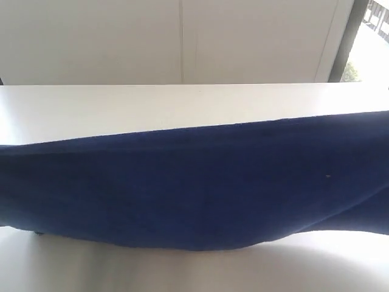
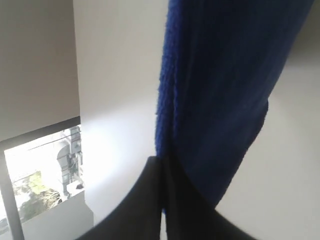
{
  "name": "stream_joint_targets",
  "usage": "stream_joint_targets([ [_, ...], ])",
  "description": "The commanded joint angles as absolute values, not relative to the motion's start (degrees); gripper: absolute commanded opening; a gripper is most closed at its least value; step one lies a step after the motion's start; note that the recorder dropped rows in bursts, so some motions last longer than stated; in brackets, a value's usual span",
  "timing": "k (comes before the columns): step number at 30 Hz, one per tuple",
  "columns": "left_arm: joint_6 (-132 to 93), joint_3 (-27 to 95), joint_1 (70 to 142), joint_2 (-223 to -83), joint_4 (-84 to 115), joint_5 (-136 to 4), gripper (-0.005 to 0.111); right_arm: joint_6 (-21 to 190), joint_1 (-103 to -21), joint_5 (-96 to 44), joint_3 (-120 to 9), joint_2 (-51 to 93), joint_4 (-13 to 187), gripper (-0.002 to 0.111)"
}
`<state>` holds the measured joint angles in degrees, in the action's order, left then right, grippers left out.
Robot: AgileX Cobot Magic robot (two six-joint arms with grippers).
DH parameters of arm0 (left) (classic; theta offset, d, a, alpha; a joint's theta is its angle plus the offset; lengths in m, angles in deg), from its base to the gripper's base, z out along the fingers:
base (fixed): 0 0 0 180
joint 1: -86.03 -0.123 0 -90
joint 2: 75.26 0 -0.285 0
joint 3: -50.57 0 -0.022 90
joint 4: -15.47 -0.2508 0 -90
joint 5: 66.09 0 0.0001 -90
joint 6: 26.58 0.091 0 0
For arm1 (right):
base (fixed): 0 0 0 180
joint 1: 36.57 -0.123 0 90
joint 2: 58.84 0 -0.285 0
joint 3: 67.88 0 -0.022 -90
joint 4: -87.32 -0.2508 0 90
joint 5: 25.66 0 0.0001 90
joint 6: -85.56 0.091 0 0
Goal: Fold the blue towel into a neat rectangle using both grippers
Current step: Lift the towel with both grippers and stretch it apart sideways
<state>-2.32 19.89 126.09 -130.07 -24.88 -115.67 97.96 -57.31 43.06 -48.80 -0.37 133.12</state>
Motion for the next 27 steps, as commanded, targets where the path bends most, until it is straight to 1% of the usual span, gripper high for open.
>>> stream_joint_targets([
  [1,4.3,23.1,126.2,-126.1,-18.5,-122.2,0.0,95.6,-57.1,44.3,-48.6,-3.5,132.0,0.0],
  [7,9.7,27.5,126.2,-123.2,-12.4,-128.5,0.0,94.7,-57.1,44.3,-48.6,-4.2,129.2,0.0],
  [14,10.4,32.1,126.2,-122.4,-11.2,-131.2,0.0,94.7,-57.2,44.3,-48.6,-4.2,127.9,0.0],
  [18,12.6,32.0,126.2,-123.1,-9.9,-131.4,0.0,94.7,-57.2,44.3,-48.6,-4.2,127.6,0.0],
  [22,12.6,30.7,126.2,-125.8,-10.4,-131.0,0.0,94.7,-57.2,44.3,-47.1,-0.7,126.8,0.0],
  [25,12.6,28.8,126.2,-128.5,-12.7,-127.4,0.0,97.3,-57.2,44.3,-44.9,4.1,129.3,0.0],
  [27,11.8,28.2,126.2,-130.0,-14.4,-124.4,0.0,100.8,-57.2,41.9,-44.2,6.7,132.9,0.0],
])
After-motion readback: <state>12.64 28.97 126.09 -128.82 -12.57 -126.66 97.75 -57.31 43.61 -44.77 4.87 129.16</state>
